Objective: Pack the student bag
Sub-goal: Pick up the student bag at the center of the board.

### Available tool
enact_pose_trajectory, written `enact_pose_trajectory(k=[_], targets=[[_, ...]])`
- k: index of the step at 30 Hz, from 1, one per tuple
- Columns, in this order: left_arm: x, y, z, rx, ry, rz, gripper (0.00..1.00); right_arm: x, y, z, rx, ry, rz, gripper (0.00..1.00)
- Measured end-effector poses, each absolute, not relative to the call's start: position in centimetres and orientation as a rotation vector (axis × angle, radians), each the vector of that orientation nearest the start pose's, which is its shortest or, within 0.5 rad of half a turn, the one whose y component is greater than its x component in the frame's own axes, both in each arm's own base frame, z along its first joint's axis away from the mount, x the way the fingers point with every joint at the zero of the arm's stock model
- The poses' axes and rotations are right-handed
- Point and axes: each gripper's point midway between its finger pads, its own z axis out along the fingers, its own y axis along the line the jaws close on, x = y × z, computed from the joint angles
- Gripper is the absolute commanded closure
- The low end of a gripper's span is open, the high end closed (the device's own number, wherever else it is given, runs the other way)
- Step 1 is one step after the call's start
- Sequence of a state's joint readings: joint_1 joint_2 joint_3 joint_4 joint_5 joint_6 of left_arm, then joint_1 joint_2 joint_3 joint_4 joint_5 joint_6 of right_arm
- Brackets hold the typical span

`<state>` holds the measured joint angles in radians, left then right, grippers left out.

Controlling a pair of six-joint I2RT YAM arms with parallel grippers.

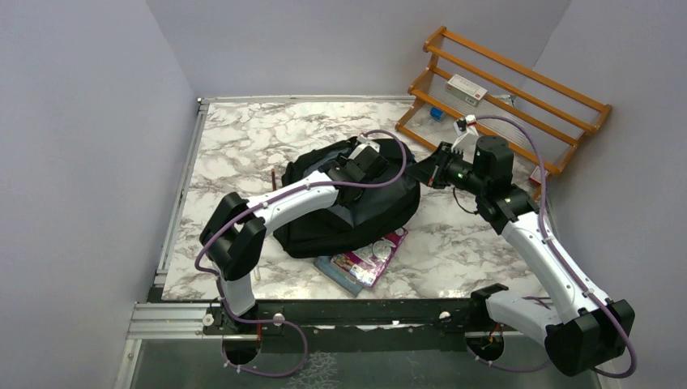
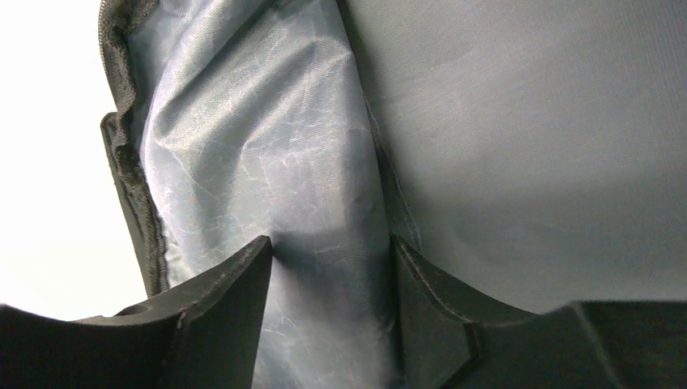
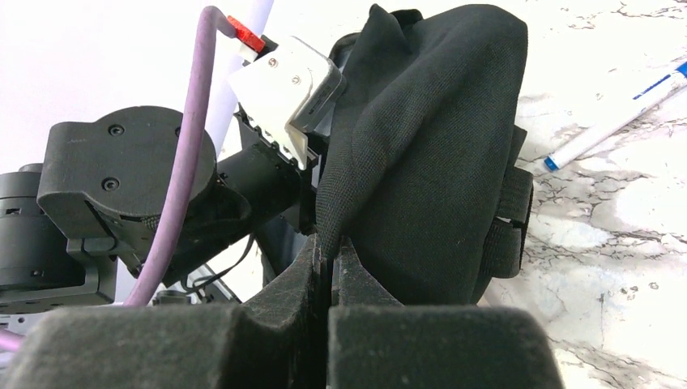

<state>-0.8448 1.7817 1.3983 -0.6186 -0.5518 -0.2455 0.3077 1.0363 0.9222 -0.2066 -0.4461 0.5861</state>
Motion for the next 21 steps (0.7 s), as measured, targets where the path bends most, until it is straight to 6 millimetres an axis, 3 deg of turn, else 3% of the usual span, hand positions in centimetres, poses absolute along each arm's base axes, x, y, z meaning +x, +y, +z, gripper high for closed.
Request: enact_pose_trajectory(k=[5,8,11,16,21], targets=[[33.6,-25.0,12.1,0.529,2.324,0.247,0.82,29.1,19.2,26.7,-0.033,1.994,1.008,0.99],[33.6,-25.0,12.5,0.544,2.324,0.254,0.91,29.2,18.9,26.8,-0.011,1.989,0.994,0.99],[33.6,-25.1,13.9,0.537,2.311,0.237,0.93,29.4,18.6,27.1,0.015,1.978,0.981,0.99],[34.0,-25.5,18.9,0.525,2.238,0.159,1.00,29.6,18.3,27.8,0.060,1.959,0.971,0.99],[34.8,-25.3,24.8,0.525,2.140,0.099,1.00,30.3,18.4,30.9,0.066,1.896,0.990,0.99]])
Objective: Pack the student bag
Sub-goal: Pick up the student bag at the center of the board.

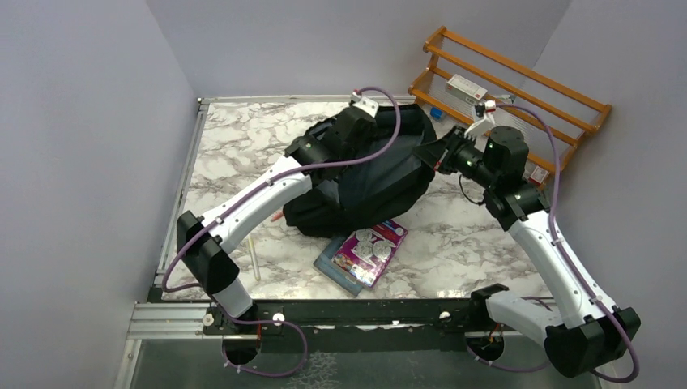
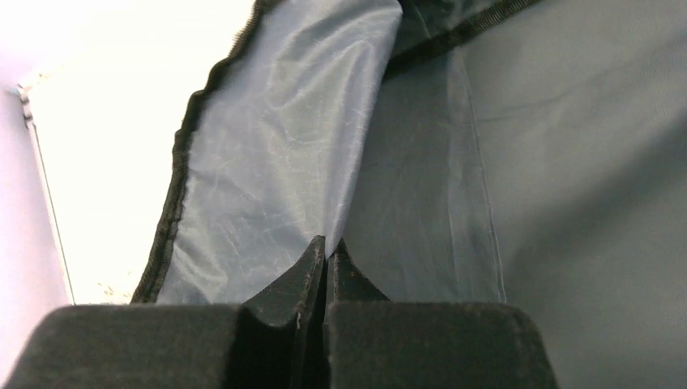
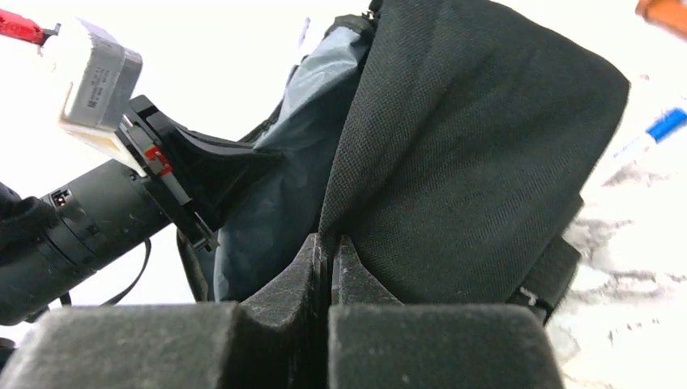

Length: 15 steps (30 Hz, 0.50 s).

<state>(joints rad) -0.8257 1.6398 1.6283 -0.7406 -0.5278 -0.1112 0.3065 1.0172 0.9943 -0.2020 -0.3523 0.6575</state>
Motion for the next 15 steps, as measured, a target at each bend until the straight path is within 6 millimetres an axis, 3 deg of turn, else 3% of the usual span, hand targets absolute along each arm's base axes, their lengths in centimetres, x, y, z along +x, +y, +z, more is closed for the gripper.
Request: enact_pose_trajectory(k=[3,8,15], targets=[[36.1,-24.7,28.3,0.493,2.083,0.064,1.00,31.0,18.7,33.3,0.055,1.844,1.002,0.99],[38.8,-21.5,33.1,0.401,2.004,0.075,1.00,32.7,19.3,36.3,0.038,1.786,1.013,0.99],[41.4,-18.1,38.4,0.333,1.906,0.103,1.00,35.6,20.3,38.3,0.022,1.755,1.023,0.99]])
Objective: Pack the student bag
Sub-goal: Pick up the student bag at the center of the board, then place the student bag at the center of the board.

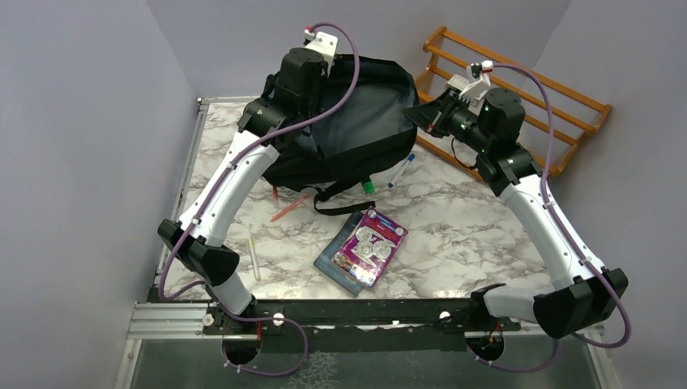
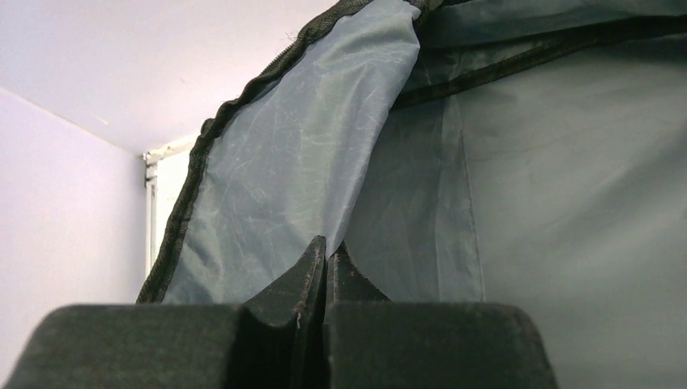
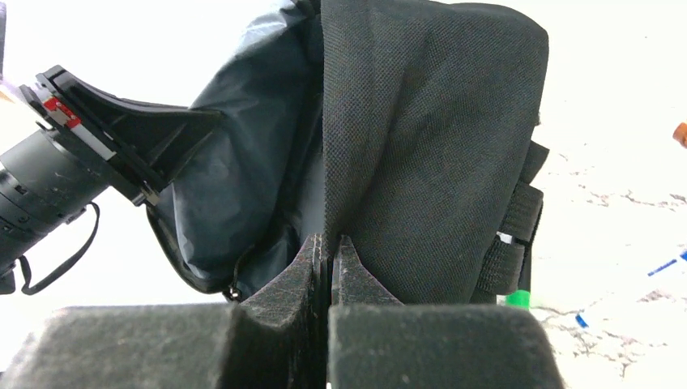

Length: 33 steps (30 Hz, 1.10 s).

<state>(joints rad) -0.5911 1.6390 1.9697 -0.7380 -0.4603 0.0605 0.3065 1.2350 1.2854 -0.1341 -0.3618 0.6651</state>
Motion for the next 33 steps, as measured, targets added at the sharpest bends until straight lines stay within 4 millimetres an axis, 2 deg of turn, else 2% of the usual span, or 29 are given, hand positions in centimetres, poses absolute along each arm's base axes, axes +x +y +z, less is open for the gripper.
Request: enact_pose_trajectory(k=[6,18,21,25,28,31,33], targets=[[44.4,-16.9,40.2,0.307,1.865,0.103,1.00,38.0,21.5,39.5,-0.005,1.736,1.047,0.99],[49.6,-16.0,40.9,0.320,1.815,0.056,1.00,41.7,23.3,40.1,-0.029,1.716,1.089,0.99],[51.0,-16.1,40.6,0.334,1.796,0.038,1.00,42.6,23.6,39.6,-0.033,1.711,1.087,0.99],[53.3,-16.0,38.9,0.338,1.783,0.017,1.00,44.0,24.0,37.4,-0.028,1.737,1.086,0.99],[54.9,-15.8,36.4,0.344,1.795,0.002,1.00,44.7,24.4,34.3,-0.023,1.789,1.083,0.99],[55.8,-15.7,32.6,0.358,1.839,0.001,1.00,45.4,24.6,30.4,-0.011,1.860,1.074,0.99],[55.9,-15.6,28.7,0.371,1.888,0.001,1.00,45.3,24.6,27.3,0.002,1.921,1.063,0.96]])
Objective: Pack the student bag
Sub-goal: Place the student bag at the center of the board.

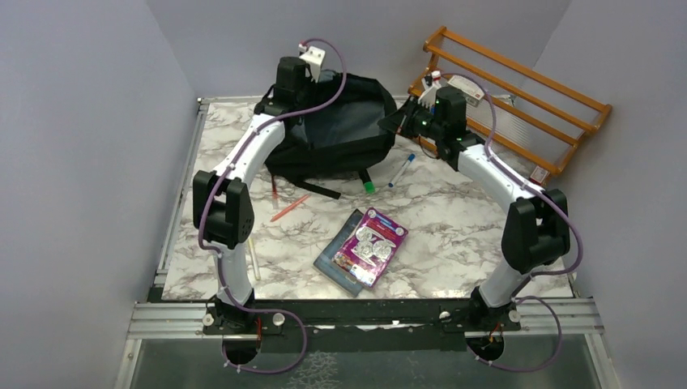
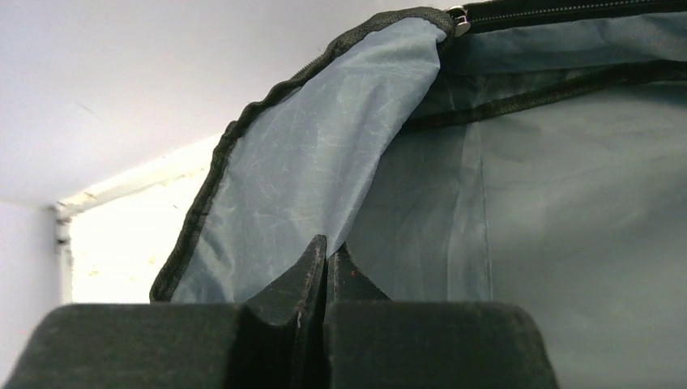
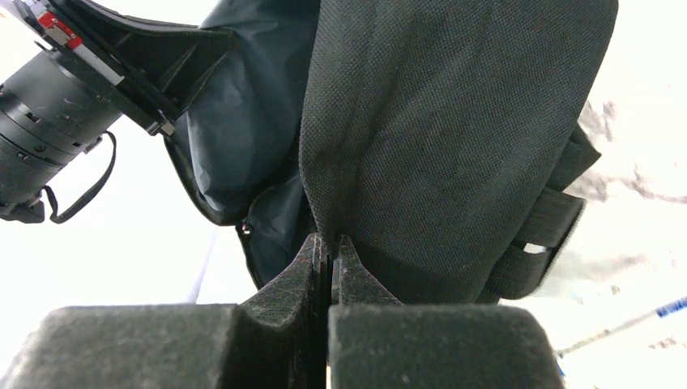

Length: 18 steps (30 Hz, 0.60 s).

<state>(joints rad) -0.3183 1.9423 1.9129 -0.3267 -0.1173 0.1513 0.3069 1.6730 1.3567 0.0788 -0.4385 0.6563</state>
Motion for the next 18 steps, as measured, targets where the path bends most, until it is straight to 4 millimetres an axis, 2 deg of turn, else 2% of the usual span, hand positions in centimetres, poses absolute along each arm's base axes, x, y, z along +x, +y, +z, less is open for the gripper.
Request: enact_pose_trajectory(k=[1,2,5,7,9,12,15,18], targets=[[56.0,-15.5,27.1,0.374,1.907,0.002,1.00,45.2,24.6,25.9,0.006,1.946,1.059,0.94],[55.8,-15.5,24.5,0.375,1.938,-0.002,1.00,45.1,24.6,24.6,0.012,1.974,1.052,0.93],[54.9,-15.6,19.6,0.382,2.005,-0.029,1.00,44.6,24.4,20.6,0.029,2.052,1.023,0.86],[54.4,-15.9,17.8,0.381,2.026,-0.055,1.00,44.4,24.1,18.3,0.045,2.097,0.995,0.81],[54.2,-16.0,17.0,0.371,2.023,-0.071,1.00,44.2,23.8,16.4,0.058,2.133,0.969,0.76],[53.9,-16.0,16.7,0.348,2.007,-0.086,1.00,43.9,23.4,14.6,0.070,2.166,0.934,0.63],[53.3,-15.9,16.5,0.330,1.993,-0.097,1.00,43.9,22.8,14.1,0.076,2.171,0.887,0.54],[53.0,-15.9,16.3,0.318,1.984,-0.106,1.00,43.3,21.6,14.6,0.093,2.176,0.821,0.43]])
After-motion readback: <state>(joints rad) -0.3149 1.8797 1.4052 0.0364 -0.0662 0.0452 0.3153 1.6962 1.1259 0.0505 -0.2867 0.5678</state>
